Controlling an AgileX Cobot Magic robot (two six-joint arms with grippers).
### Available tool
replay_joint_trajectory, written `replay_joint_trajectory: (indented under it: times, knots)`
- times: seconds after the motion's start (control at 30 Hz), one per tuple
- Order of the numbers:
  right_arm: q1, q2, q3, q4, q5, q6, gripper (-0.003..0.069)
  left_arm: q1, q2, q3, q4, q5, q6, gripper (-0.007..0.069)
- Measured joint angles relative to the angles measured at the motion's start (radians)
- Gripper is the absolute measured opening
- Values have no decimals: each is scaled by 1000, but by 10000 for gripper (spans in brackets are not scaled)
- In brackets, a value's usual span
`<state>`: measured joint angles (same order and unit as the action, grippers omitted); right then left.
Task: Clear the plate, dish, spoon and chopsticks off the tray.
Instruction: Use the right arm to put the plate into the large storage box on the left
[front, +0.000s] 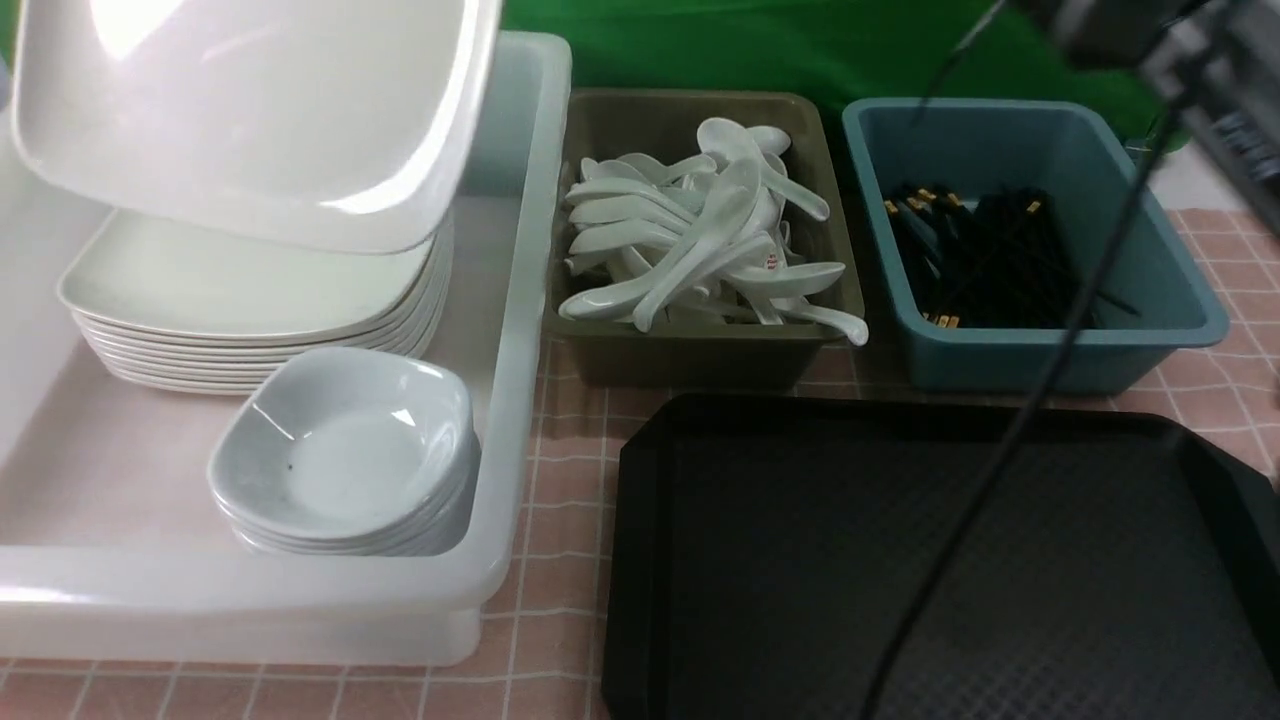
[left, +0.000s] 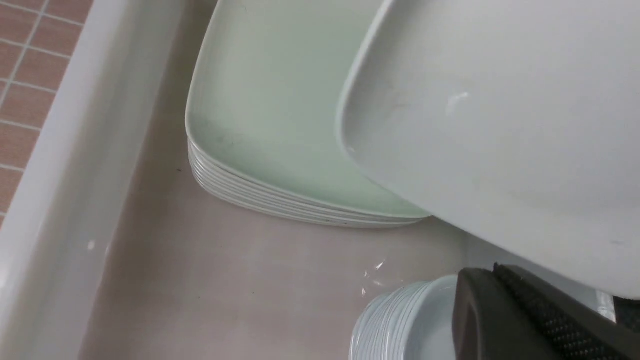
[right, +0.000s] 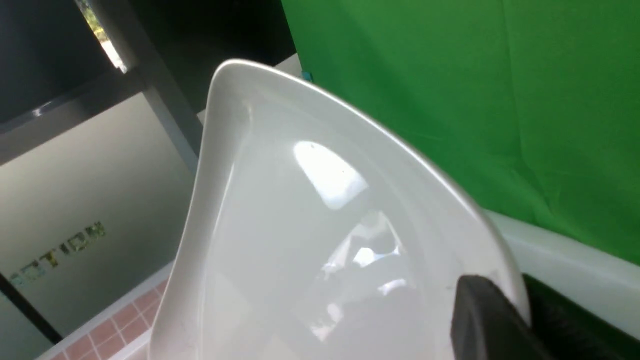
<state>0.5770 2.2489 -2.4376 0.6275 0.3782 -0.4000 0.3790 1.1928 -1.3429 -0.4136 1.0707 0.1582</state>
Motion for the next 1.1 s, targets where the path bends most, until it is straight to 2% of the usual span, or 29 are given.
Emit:
replay_joint_trajectory:
  times: [0.23,0.43,0.93,1.0,1.1]
  knots:
    - [85,123,-9,2,-259,-104,77,0,-2,0,-2,4,7,-2]
    - [111,194,-9,5,-403,-179,77,0,-2,0,-4,14,19,-2]
    - [111,271,-17,28,-457,-180,79,0,-2,0,-34,18,44,-2]
    - [111,273,-17,30,-461,-180,90,0,-2,0,-34,18,44,-2]
    - [111,275,-17,34,-474,-179,169,0,-2,0,-34,18,44,-2]
